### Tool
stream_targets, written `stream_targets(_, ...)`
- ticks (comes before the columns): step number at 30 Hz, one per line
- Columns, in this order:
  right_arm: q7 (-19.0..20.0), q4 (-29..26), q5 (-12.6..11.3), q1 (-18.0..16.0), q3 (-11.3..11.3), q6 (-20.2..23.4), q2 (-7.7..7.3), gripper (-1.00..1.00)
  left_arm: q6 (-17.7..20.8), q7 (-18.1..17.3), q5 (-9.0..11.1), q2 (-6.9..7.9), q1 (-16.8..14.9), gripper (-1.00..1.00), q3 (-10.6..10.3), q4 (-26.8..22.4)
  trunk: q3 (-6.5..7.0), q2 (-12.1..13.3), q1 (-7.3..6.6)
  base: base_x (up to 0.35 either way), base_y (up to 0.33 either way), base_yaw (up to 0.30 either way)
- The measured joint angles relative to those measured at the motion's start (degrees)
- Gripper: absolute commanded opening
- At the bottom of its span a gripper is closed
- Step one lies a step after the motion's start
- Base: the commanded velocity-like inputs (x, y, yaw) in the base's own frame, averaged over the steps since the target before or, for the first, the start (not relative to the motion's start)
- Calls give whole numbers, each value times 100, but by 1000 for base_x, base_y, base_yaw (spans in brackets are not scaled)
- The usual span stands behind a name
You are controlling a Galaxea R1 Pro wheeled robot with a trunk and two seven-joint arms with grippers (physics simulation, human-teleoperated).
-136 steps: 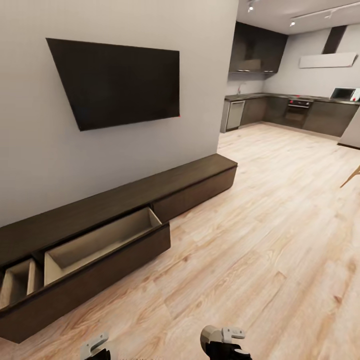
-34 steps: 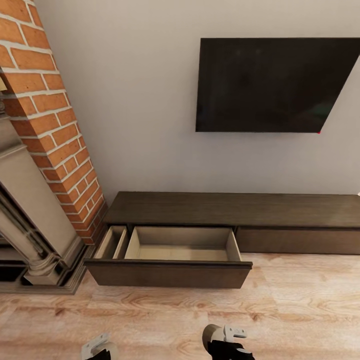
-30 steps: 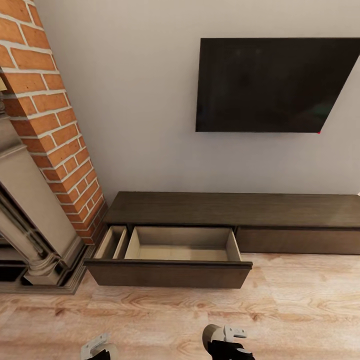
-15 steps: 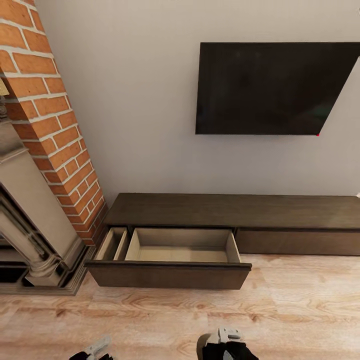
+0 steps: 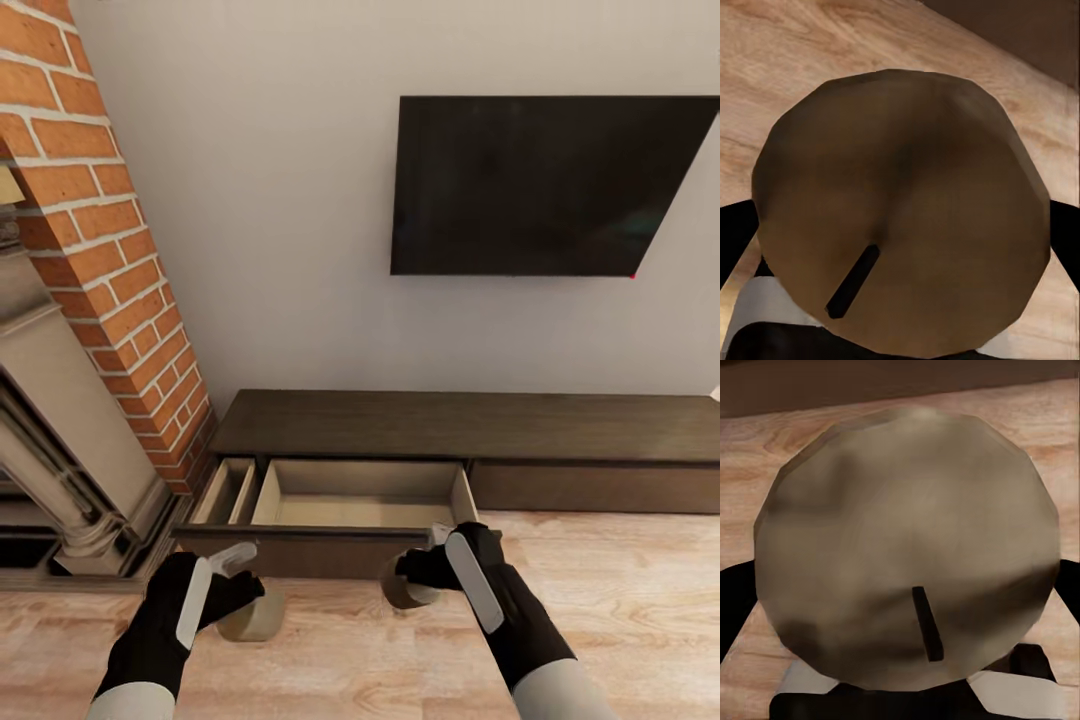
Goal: Place each of the two pumpkins and all three candles from the living room inside a cabinet in the living room (use any cabinet), then make sure every cabinet is closed, and position the cauldron so it is next to a table in the living room.
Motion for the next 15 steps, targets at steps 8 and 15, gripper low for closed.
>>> stream_targets(8, -19, -296, -14, -167, -56, 68, 253, -100, 17, 5, -35, -117, -102, -100, -459, -802, 143, 321, -176, 0, 0, 0)
stream_targets(15, 9, -925, -49, -148, -67, 71, 226, -100, 16, -13, 165, -128, -156, -100, -485, -1464, 268, 602, -329, 0, 0, 0)
